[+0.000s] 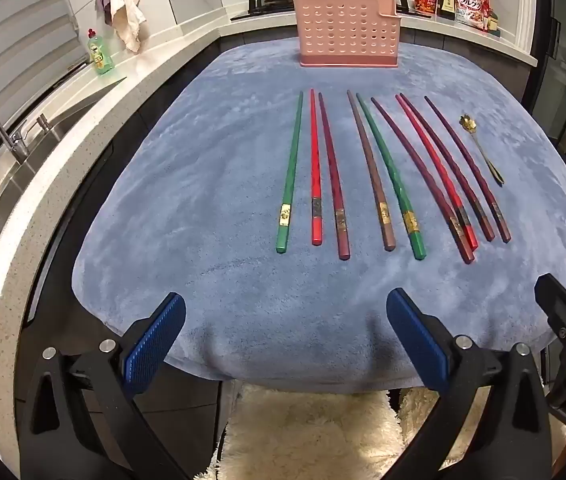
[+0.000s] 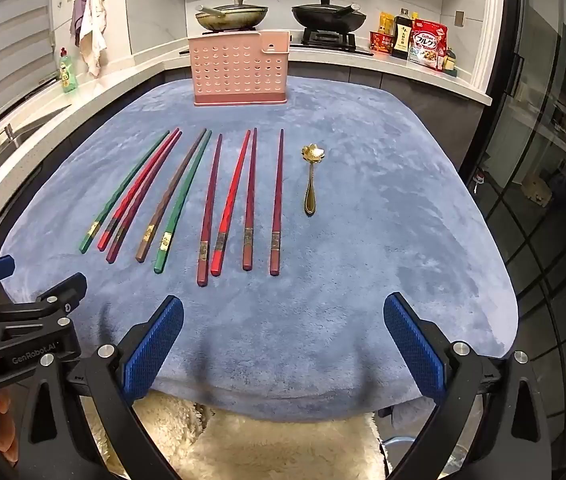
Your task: Organize utensils
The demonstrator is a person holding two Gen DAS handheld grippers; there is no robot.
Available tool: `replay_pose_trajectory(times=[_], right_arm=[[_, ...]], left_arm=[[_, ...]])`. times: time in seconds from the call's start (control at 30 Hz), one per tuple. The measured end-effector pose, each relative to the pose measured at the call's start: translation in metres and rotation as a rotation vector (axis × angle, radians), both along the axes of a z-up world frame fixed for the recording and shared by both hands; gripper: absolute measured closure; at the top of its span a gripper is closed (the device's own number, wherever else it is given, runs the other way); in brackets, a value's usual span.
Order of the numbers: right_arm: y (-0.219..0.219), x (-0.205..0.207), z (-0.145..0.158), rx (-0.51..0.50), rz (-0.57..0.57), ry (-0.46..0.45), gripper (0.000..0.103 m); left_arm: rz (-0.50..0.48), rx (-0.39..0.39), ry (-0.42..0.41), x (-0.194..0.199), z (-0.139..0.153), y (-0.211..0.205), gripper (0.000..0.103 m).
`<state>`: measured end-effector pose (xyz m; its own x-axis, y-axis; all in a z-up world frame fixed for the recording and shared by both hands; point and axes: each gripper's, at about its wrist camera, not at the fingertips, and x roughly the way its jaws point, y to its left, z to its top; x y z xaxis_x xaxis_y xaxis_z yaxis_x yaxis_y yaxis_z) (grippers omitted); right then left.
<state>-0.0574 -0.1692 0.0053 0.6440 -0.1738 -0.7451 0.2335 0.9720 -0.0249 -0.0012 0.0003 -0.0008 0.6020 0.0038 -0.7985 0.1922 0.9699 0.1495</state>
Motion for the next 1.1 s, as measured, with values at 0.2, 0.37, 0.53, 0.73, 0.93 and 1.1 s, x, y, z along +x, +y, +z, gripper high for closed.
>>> replay_pose_trajectory(times=[0.2, 0.37, 0.53, 0.73, 0.93, 1.1], right_arm=[[0.001, -0.001, -0.004, 0.001, 0.003, -0.006, 0.007], [0.003, 0.000, 0.006, -0.007, 0.004, -0.010, 0.007], [0.002, 0.000, 0.005, -0.007, 0.003, -0.015, 0.007], [0.001, 0.000, 0.004, -0.005, 0.004, -0.015, 0.007], [0.001, 0.000, 0.002, -0.006, 0.004, -0.013, 0.007], [0.000, 0.002, -0.001, -0.002, 0.003, -0.007, 0.007]], left_arm=[[0.007, 0.002, 0.003, -0.007, 0.001, -0.001, 0.007], [-0.008, -0.004, 0.003, 0.000, -0.001, 0.000, 0.007], [-0.011, 0.005, -0.006, -0.001, 0.001, -0.001, 0.007], [-0.017, 0.007, -0.012, -0.001, 0.002, -0.003, 0.007], [-0.016, 0.006, -0.013, 0.000, 0.002, -0.004, 0.007], [-0.011, 0.003, -0.008, 0.001, 0.002, -0.003, 0.007]])
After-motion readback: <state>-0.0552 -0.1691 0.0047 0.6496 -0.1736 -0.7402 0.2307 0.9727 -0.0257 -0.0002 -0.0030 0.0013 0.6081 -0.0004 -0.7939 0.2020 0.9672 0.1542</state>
